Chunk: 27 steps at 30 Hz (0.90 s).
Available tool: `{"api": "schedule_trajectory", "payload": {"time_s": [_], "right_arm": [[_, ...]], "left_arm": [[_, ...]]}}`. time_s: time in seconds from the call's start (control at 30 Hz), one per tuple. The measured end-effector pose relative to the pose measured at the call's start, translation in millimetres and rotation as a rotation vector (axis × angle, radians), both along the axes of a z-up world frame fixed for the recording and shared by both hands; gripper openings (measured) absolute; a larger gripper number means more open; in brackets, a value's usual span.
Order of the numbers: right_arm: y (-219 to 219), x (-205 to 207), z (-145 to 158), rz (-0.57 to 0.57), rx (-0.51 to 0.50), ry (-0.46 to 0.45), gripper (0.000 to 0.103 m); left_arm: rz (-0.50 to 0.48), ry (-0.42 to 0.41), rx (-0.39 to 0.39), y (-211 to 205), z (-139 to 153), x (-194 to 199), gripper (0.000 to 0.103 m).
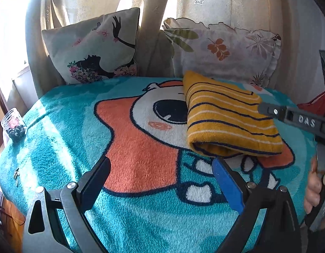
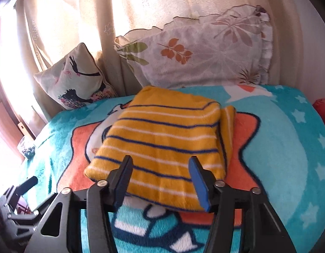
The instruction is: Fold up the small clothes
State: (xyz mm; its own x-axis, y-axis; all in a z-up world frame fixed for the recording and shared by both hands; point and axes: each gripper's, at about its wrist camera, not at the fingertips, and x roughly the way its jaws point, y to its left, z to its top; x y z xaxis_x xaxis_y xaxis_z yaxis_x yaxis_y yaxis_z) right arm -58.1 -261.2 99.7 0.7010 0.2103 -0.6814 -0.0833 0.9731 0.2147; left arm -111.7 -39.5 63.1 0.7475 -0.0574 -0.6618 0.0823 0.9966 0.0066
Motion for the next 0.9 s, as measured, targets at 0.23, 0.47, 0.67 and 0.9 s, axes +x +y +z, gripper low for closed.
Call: {"api": "schedule_trajectory", "payload": {"time_s": [0.23, 0.47, 0.67, 0.9], "right_arm": [[46, 99, -23, 0.222, 0.130, 0.100, 0.042], [55, 169, -57, 0.201, 0.217, 0.220, 0.041], [38, 165, -39, 0.200, 0.277, 0.173, 0.042], [-28, 136, -48, 0.069, 0.226, 0.169, 0.049]], "left_arm": [[0.037, 0.037, 0.014, 6, -11, 16, 0.096], [0.050, 0.062, 0.019, 8, -18, 27, 0.096], [0.049, 0.077, 0.018, 11, -23, 33, 0.096], [0.048, 0.088, 0.009, 13, -27, 37, 0.096]]}}
